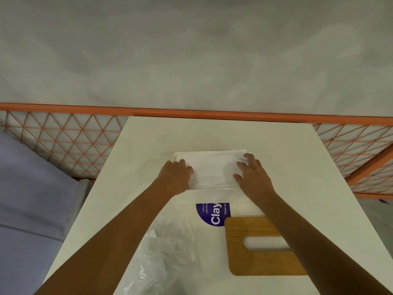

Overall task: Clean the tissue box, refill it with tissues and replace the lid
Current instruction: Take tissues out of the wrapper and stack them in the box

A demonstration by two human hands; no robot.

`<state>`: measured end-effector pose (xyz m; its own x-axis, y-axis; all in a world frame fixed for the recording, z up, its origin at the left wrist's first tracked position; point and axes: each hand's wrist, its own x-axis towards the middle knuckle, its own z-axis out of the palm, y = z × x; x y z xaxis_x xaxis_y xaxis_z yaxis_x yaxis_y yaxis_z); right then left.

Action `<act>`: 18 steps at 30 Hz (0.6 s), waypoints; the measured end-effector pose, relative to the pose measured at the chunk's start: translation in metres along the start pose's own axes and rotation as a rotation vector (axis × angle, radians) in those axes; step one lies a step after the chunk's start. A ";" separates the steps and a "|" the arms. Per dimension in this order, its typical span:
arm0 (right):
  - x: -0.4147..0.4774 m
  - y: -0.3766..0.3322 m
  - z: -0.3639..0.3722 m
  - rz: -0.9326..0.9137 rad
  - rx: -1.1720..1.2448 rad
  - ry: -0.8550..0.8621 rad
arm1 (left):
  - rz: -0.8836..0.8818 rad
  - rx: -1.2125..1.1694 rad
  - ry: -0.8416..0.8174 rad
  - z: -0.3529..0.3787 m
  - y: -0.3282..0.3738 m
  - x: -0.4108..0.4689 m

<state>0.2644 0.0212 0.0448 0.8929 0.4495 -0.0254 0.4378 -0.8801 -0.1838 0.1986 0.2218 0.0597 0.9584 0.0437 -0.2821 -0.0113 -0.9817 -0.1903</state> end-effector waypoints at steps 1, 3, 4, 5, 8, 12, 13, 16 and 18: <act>0.001 0.001 0.000 0.011 -0.023 0.006 | -0.012 -0.002 -0.014 -0.001 0.000 0.000; 0.003 0.002 0.000 0.020 -0.074 0.016 | -0.024 -0.005 -0.026 -0.002 0.001 0.000; 0.003 0.003 0.000 0.025 -0.087 0.013 | -0.028 -0.010 -0.031 -0.002 0.002 0.000; 0.003 0.003 -0.001 0.031 -0.089 0.005 | -0.035 -0.019 -0.037 -0.002 0.002 -0.001; 0.001 0.004 -0.004 0.024 -0.084 -0.035 | -0.061 -0.089 -0.023 -0.004 0.003 -0.004; -0.007 -0.003 -0.015 -0.010 -0.047 -0.042 | -0.071 -0.272 0.084 -0.007 0.001 -0.019; -0.010 -0.006 -0.018 -0.019 -0.018 -0.035 | -0.073 -0.317 0.115 -0.007 0.000 -0.025; -0.022 -0.019 -0.025 -0.068 0.083 -0.001 | -0.103 -0.437 0.182 -0.007 -0.003 -0.047; -0.031 -0.030 -0.026 -0.103 0.157 0.014 | -0.127 -0.480 0.206 -0.004 -0.006 -0.060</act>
<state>0.2262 0.0301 0.0770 0.8458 0.5332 0.0153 0.5066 -0.7939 -0.3362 0.1422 0.2244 0.0820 0.9804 0.1777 -0.0851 0.1938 -0.9475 0.2544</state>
